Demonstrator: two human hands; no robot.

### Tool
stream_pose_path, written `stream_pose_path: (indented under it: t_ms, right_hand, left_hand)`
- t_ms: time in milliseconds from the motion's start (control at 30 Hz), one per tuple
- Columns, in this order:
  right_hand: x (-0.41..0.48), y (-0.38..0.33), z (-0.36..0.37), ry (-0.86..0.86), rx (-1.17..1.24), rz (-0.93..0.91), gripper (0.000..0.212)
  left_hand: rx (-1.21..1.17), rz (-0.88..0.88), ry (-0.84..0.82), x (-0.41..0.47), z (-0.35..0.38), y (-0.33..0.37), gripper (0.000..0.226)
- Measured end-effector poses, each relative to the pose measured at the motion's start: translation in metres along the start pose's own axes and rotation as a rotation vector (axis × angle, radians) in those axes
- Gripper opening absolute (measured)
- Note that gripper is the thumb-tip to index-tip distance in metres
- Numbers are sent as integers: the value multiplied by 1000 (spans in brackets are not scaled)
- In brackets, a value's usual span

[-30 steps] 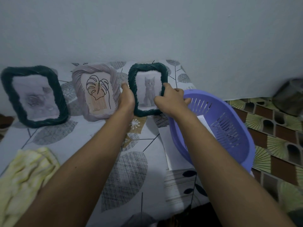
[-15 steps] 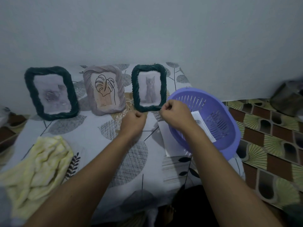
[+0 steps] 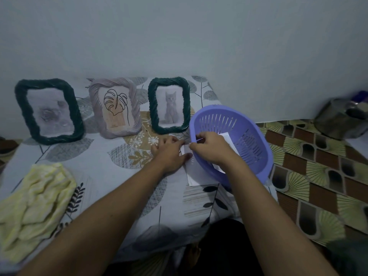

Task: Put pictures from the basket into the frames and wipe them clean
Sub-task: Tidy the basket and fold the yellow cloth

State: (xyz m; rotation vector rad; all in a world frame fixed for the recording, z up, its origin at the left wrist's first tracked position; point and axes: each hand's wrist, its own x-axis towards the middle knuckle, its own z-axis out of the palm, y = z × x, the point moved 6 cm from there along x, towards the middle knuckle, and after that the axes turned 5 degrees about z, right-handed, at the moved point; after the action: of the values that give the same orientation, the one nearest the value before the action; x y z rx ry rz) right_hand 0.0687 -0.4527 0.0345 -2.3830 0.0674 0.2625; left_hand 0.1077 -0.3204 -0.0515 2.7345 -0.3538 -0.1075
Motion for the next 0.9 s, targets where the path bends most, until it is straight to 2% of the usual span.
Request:
stream_pose_path:
  t_ms: [167, 567, 700, 767, 833, 900]
  right_hand:
    - [0, 1, -5, 18, 28, -3, 25]
    - [-2, -2, -12, 26, 41, -8, 15]
    - [-1, -2, -10, 17, 52, -10, 15]
    - [-1, -1, -9, 10, 62, -14, 15]
    - [0, 0, -9, 11, 63, -15, 15]
    - [0, 0, -10, 15, 62, -12, 16]
  left_hand:
    - [-84, -51, 1, 4, -3, 5, 56]
    - [-133, -78, -210, 16, -7, 18, 60]
    - [-138, -90, -286, 21, -4, 18, 73]
    - [-172, -107, -268, 42, 15, 2, 81]
    - [-259, -114, -251, 65, 36, -13, 72]
    - [-326, -118, -258, 51, 22, -5, 61]
